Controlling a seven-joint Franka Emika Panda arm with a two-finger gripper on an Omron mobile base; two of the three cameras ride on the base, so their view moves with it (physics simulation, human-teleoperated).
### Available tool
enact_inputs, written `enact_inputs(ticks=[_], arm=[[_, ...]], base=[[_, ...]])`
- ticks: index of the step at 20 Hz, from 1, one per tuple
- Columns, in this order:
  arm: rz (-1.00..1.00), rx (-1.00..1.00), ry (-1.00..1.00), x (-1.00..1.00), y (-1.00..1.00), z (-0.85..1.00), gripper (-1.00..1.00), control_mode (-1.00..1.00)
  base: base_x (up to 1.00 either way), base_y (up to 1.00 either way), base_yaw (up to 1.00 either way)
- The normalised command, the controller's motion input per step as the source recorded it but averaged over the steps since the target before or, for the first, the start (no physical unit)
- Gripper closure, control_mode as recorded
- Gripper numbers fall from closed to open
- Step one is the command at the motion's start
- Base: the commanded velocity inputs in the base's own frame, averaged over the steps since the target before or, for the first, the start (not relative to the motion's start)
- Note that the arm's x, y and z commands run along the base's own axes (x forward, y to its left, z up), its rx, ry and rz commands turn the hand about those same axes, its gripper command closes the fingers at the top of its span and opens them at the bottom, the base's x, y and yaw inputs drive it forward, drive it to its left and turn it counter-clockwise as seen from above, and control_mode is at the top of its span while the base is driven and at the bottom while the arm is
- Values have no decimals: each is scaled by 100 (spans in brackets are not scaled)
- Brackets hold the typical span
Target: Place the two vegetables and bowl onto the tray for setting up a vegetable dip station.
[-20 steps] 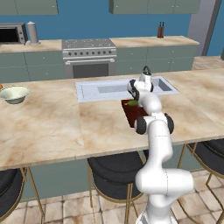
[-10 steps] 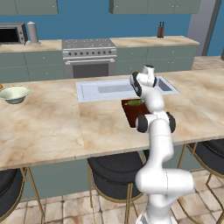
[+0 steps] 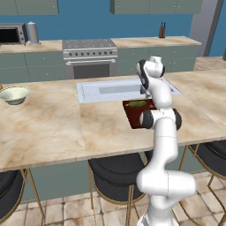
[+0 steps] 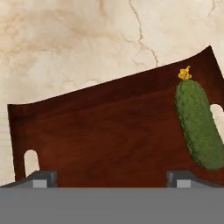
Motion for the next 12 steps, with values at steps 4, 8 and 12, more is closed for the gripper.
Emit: enact_inputs(ticks=[4, 8, 12], arm=[[-32, 0, 5, -100, 17, 12, -100, -100], [-34, 0, 3, -100, 22, 6, -100, -100], [-40, 0, 0, -100, 25, 0, -100, -100]], base=[[0, 0, 0], [0, 0, 0], [0, 0, 0]])
